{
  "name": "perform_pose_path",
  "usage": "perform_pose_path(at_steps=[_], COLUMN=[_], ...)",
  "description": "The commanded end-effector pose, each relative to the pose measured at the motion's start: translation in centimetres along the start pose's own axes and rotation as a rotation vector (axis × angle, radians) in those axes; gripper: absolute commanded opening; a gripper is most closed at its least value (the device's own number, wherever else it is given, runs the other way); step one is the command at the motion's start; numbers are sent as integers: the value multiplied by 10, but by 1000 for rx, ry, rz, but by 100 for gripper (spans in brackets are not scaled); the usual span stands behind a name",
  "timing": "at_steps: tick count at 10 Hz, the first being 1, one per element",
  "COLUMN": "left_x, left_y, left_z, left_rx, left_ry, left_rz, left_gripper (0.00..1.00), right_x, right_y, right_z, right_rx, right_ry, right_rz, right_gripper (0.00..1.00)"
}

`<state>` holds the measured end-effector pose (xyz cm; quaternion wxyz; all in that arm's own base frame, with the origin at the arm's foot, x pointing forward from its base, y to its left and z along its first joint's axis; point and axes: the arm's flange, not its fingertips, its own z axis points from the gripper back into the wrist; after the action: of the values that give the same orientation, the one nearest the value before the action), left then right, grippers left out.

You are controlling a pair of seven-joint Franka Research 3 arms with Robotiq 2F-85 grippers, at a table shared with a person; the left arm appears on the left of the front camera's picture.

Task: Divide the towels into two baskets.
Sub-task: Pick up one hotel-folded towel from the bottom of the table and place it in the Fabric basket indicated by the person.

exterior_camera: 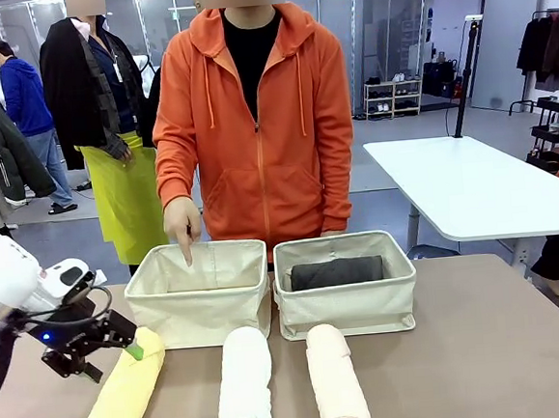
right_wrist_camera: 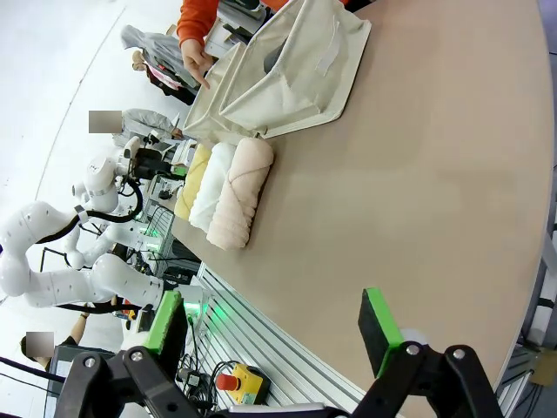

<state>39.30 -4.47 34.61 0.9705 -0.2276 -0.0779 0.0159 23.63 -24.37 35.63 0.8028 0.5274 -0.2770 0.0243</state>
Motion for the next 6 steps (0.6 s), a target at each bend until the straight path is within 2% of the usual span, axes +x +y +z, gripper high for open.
perform_pose_path(at_steps=[1,5,6], left_x=[-80,-92,-93], left_y=[13,10,11], left_z=[-23,-42,-44], left_rx=[20,50,58], left_ry=[-32,35,34], left_rz=[-26,-68,-76], left_gripper=[100,100,87], right_x=[0,0,0], right_y=[3,3,3], right_z=[3,3,3], right_rx=[2,2,2], right_ry=[5,5,5], right_rz=[6,6,6], right_gripper=[100,100,100])
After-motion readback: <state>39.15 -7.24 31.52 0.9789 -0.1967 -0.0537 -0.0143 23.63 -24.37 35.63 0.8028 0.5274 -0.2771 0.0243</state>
